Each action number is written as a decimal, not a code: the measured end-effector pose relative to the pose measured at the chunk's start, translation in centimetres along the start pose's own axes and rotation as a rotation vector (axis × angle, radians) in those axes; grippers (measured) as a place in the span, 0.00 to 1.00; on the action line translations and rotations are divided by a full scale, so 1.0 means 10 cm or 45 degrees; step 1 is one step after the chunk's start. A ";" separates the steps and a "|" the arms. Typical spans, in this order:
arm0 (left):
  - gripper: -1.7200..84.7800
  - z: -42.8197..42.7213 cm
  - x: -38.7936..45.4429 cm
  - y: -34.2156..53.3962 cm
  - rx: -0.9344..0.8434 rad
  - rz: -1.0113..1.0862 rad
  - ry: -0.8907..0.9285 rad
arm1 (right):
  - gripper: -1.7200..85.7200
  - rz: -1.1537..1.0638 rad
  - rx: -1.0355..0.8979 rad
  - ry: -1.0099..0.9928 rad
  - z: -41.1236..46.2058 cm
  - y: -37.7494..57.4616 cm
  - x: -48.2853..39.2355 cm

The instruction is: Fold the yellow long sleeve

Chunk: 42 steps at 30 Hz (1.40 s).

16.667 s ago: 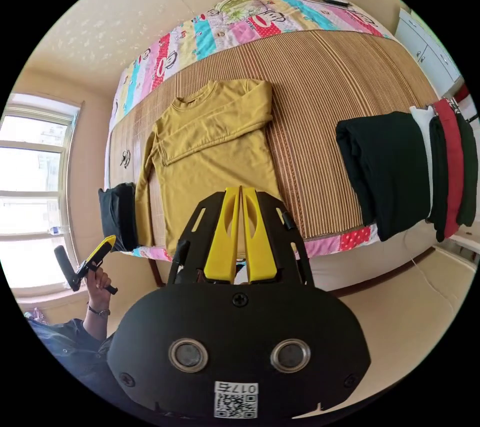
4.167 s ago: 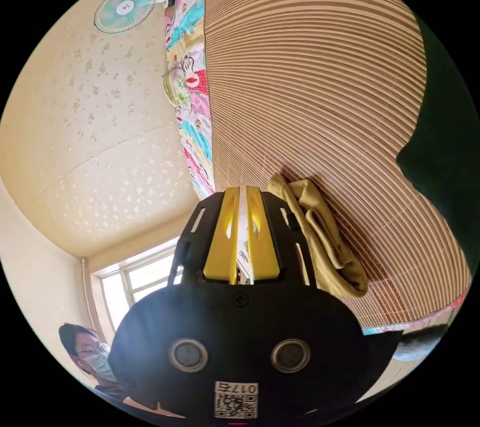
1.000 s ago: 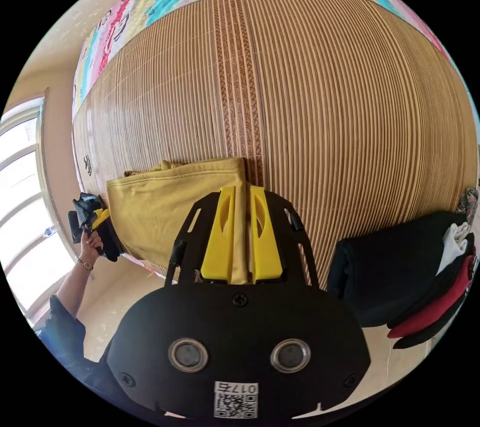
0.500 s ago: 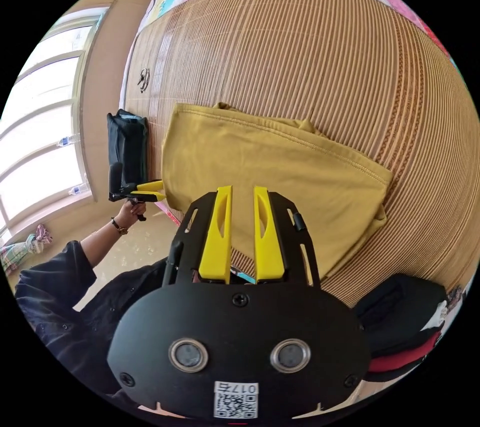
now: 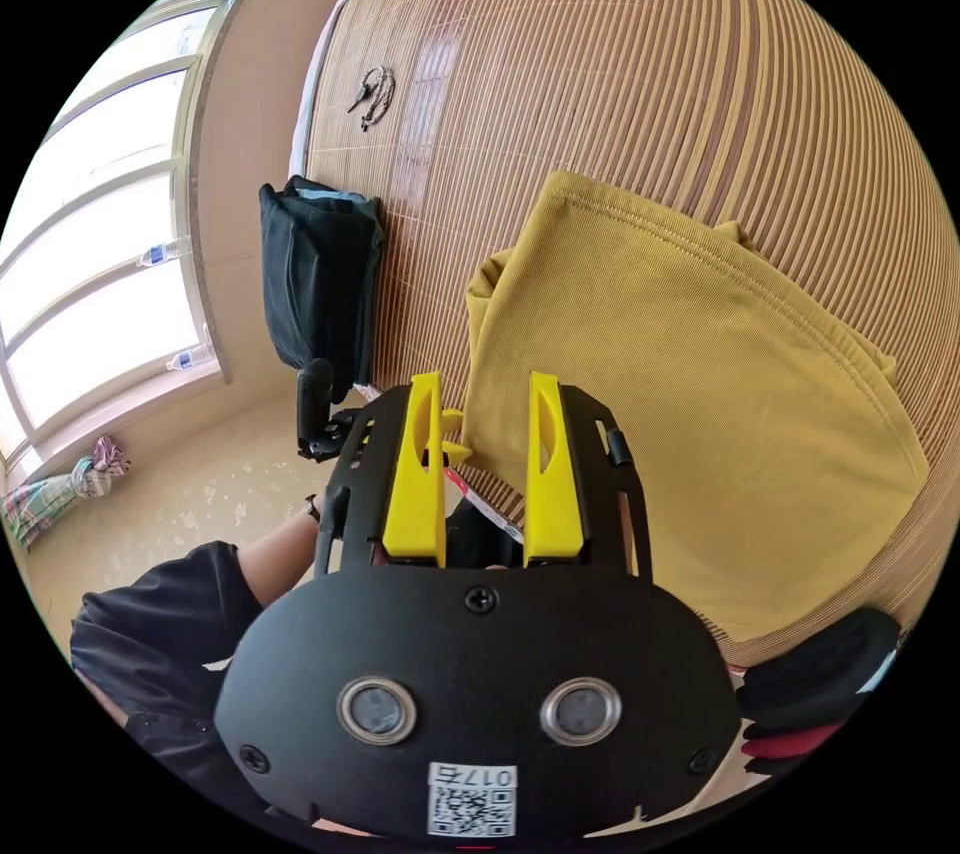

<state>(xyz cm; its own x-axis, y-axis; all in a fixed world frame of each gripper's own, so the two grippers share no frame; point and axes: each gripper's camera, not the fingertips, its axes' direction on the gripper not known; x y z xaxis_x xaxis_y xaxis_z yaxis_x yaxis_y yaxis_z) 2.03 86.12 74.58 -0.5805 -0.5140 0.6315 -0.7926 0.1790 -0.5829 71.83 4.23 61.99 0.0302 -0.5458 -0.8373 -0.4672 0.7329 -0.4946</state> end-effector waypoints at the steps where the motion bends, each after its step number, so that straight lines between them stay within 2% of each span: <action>1: 0.13 0.06 -0.03 0.05 -0.014 0.004 0.011 | 0.17 0.010 0.000 0.018 0.04 -0.02 -0.06; 5: 0.08 0.07 -0.03 0.29 0.081 0.040 0.080 | 0.18 0.033 -0.037 0.064 0.21 -0.08 -0.22; 10: 0.08 0.07 0.15 0.53 0.157 0.117 0.112 | 0.21 0.054 -0.099 0.200 0.48 -0.20 -0.49; 12: 0.08 0.07 0.27 0.60 0.181 0.145 0.086 | 0.22 0.083 -0.137 0.248 0.59 -0.25 -0.58; 14: 0.08 0.10 0.45 0.66 0.192 0.178 -0.032 | 0.23 0.124 -0.172 0.314 0.70 -0.31 -0.68; 20: 0.07 0.21 0.79 0.78 0.261 0.245 -0.170 | 0.23 0.097 -0.331 0.756 1.13 -0.40 -1.15; 22: 0.07 0.24 0.83 0.81 0.285 0.249 -0.174 | 0.21 0.036 -0.380 1.003 1.27 -0.36 -1.34; 26: 0.08 0.32 0.86 0.84 0.293 0.271 -0.175 | 0.17 -0.010 -0.396 1.209 1.29 -0.25 -1.51; 29: 0.08 0.38 0.88 0.87 0.269 0.311 -0.180 | 0.14 0.025 -0.357 1.054 0.97 -0.14 -1.49; 32: 0.10 0.41 0.92 0.92 0.278 0.360 -0.182 | 0.12 0.076 -0.219 0.748 0.40 0.04 -1.31; 35: 0.13 0.34 0.91 0.96 0.317 0.391 -0.065 | 0.11 0.044 -0.055 0.379 -0.25 0.38 -0.97; 37: 0.15 0.31 0.87 0.95 0.314 0.391 -0.037 | 0.11 -0.051 0.052 0.046 -0.77 0.75 -0.62; 42: 0.16 0.41 0.72 0.85 0.251 0.385 -0.040 | 0.11 -0.148 0.287 -0.458 -1.76 1.59 0.22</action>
<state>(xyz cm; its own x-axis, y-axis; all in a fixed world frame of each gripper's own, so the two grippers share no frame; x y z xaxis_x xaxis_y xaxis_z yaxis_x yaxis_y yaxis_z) -8.16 80.53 72.08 -0.7748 -0.4888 0.4010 -0.5327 0.1631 -0.8304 48.92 7.51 56.41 0.3958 -0.4828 -0.7812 -0.2394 0.7670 -0.5953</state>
